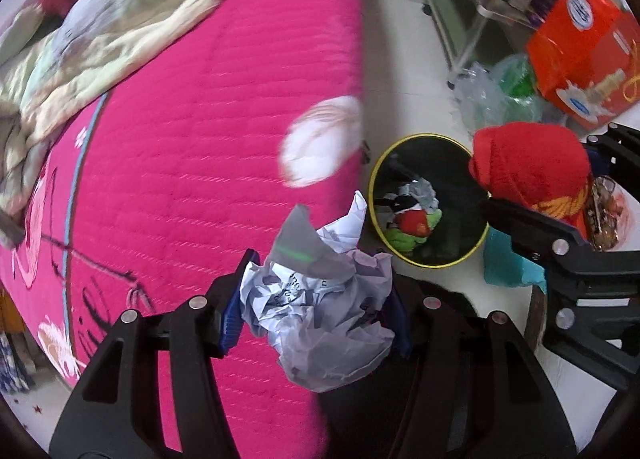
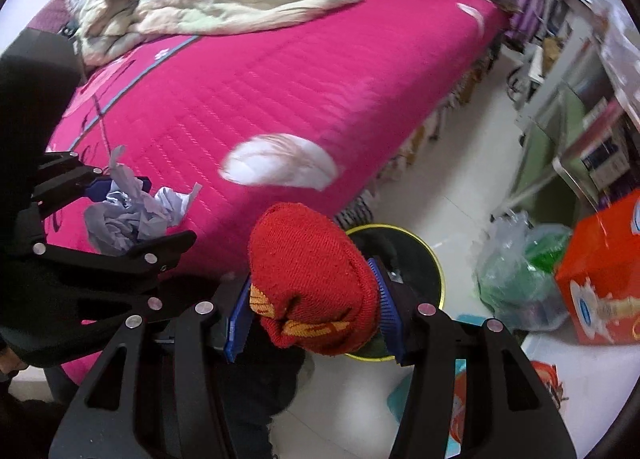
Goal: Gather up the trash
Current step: 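Carry the crumpled paper and red knit ball over to the black bin, then open the left tool over the bin while the right tool releases the red ball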
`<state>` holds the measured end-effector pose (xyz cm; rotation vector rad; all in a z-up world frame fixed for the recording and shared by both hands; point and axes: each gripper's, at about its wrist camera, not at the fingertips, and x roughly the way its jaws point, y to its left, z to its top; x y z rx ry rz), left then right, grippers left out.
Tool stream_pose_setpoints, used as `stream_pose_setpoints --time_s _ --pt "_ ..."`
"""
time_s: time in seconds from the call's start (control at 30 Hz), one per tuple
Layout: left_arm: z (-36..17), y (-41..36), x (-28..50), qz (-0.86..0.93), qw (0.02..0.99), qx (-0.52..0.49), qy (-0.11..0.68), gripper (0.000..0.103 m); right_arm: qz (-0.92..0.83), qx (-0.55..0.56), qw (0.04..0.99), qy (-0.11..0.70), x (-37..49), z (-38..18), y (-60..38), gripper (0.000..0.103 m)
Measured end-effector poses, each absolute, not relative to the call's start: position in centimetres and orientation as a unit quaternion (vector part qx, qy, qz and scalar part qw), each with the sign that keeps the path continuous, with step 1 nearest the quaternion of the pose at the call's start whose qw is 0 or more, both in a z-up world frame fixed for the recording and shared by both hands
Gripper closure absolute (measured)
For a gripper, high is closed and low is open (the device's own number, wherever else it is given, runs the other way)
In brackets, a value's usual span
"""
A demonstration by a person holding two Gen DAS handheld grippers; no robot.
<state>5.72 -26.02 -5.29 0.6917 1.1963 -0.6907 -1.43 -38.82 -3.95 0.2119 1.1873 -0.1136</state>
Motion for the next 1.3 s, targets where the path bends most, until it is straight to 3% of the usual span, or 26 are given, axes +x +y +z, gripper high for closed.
stream_pose_setpoints --time_s 1.07,1.2,1.3 --pt "-11.5 -38.8 0.8 -0.395 0.645 0.358 0.548 0.046 -0.139 0.172 0.797 0.562 -8.7 -7.2 -48.8 0.053" --pt "-12.5 -39.4 1.2 -0.39 0.642 0.365 0.55 0.022 -0.139 0.173 0.793 0.568 -8.5 -7.8 -49.1 0.053" --pt "-12.8 -39.3 1.7 -0.38 0.643 0.367 0.554 0.019 -0.138 0.175 0.789 0.572 -8.2 -8.1 -49.1 0.053"
